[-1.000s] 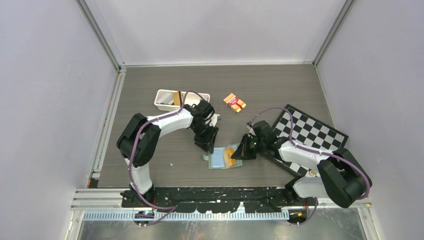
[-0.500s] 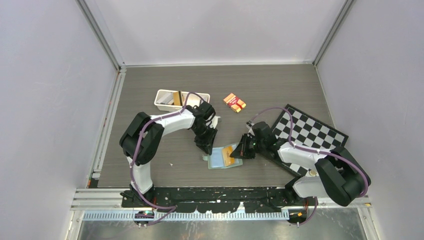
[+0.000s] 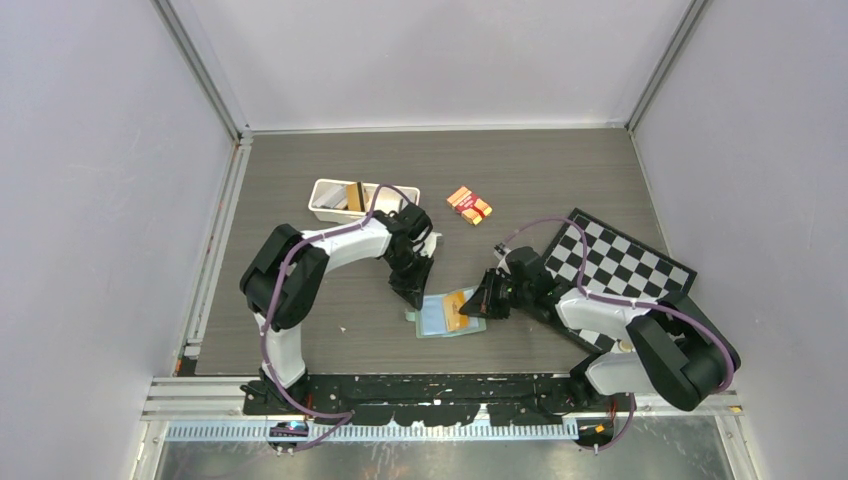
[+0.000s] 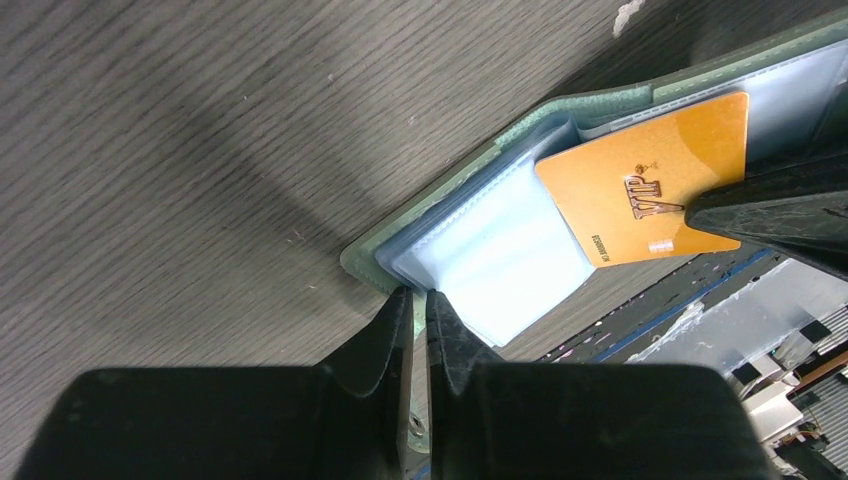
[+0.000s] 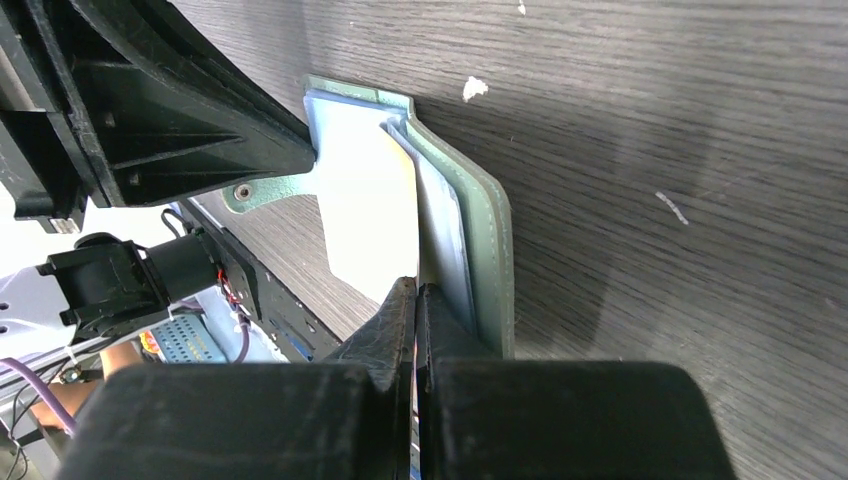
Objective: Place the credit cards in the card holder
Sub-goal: Insert the credit card into the card holder.
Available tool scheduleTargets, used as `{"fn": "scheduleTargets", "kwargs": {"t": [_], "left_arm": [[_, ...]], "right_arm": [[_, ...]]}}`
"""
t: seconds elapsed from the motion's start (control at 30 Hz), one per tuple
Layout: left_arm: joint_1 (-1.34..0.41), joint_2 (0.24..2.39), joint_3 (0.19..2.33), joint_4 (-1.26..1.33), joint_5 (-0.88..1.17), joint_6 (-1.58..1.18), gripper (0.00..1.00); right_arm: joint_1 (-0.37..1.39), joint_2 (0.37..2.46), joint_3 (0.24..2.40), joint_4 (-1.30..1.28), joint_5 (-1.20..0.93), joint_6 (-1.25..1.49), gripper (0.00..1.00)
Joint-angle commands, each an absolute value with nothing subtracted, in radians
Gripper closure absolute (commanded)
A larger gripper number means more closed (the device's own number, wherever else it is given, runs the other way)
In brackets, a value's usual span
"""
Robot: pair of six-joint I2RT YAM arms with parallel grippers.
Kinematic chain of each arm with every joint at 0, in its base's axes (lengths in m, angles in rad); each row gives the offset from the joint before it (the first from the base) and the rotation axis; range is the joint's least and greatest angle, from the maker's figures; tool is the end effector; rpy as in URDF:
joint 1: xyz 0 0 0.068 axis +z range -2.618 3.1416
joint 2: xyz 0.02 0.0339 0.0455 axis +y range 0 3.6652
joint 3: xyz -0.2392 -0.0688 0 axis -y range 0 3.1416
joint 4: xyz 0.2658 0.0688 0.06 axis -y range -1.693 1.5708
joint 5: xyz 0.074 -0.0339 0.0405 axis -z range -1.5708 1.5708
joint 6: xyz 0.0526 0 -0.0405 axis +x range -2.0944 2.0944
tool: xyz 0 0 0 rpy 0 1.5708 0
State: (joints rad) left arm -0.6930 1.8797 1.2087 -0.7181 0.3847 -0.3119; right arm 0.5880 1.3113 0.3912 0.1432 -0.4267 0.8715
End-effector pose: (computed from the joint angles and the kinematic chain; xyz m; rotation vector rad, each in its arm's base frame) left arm 0.2646 -0.2454 0.1024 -0.6297 -2.9792 0.6532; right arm 0.1995 0.1592 0.0841 0.1329 2.5947 1.1409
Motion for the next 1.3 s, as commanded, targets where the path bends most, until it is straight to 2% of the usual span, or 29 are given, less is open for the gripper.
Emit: {"fn": "scheduleTargets", "kwargs": {"t": [0.0, 0.5, 0.83, 1.27], "left_arm": [[-0.700, 1.913, 1.219, -0.732, 0.324, -0.299, 0.92], [-0.701, 1.916, 1.222, -0.736, 0.319, -0.297, 0.94], [-0.701, 1.917, 1.221, -0.733, 0.321, -0.299, 0.98], [-0.701, 1.921, 1.221, -0.731, 0.337, -0.302, 1.00]], "right_arm": [[0.599, 1.333, 0.375, 0.178, -0.413, 0.879, 1.00], [0.603, 1.338, 0.359, 0.205, -0.407, 0.903, 0.99], [0.604, 1.247, 0.332, 0.136, -0.349, 0.947, 1.00], [0.633, 1.357, 0.349, 0.239, -0.381, 0.957, 1.00]]}}
